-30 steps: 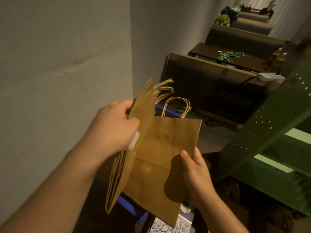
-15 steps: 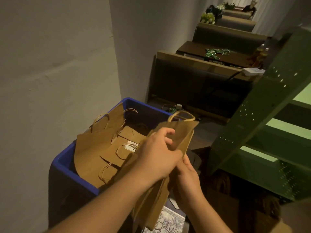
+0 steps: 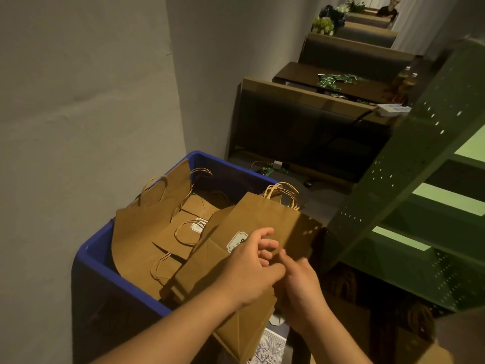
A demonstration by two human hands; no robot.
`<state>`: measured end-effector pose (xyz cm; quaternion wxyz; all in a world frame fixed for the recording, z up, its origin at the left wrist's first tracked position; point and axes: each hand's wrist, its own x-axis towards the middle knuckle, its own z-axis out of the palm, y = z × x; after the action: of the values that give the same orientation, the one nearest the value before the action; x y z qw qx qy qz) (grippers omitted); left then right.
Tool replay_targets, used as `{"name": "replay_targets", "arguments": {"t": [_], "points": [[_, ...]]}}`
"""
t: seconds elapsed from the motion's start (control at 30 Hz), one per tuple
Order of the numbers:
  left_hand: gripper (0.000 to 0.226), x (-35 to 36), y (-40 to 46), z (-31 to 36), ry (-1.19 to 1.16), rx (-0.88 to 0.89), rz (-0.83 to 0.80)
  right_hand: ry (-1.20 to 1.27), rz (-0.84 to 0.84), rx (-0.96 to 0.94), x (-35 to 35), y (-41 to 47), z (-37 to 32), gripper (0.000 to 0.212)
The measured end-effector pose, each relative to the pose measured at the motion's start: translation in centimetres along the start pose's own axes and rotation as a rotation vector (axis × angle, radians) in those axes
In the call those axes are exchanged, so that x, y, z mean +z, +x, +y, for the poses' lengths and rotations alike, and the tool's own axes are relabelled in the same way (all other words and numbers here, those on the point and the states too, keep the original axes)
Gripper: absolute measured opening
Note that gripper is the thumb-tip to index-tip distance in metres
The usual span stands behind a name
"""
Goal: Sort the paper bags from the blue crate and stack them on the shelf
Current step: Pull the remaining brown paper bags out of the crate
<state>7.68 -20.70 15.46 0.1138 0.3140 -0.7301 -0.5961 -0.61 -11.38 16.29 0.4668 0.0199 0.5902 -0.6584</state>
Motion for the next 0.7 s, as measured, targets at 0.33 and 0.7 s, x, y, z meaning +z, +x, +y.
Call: {"name": "replay_targets", "arguments": {"t": [0.33,0.7], "points": [[0.05,-9.4,2.3,-1.3,0.265,-0.227,0.443,-0.024,-0.012,-0.073,-2.0,-0.6,-1.5,0.021],[0.095,-11.6,0.6,-2.8,-0.43,-0.401,0.056,-0.082,0.055,-0.096,-3.5,0.5,-1.0,0.015]]}}
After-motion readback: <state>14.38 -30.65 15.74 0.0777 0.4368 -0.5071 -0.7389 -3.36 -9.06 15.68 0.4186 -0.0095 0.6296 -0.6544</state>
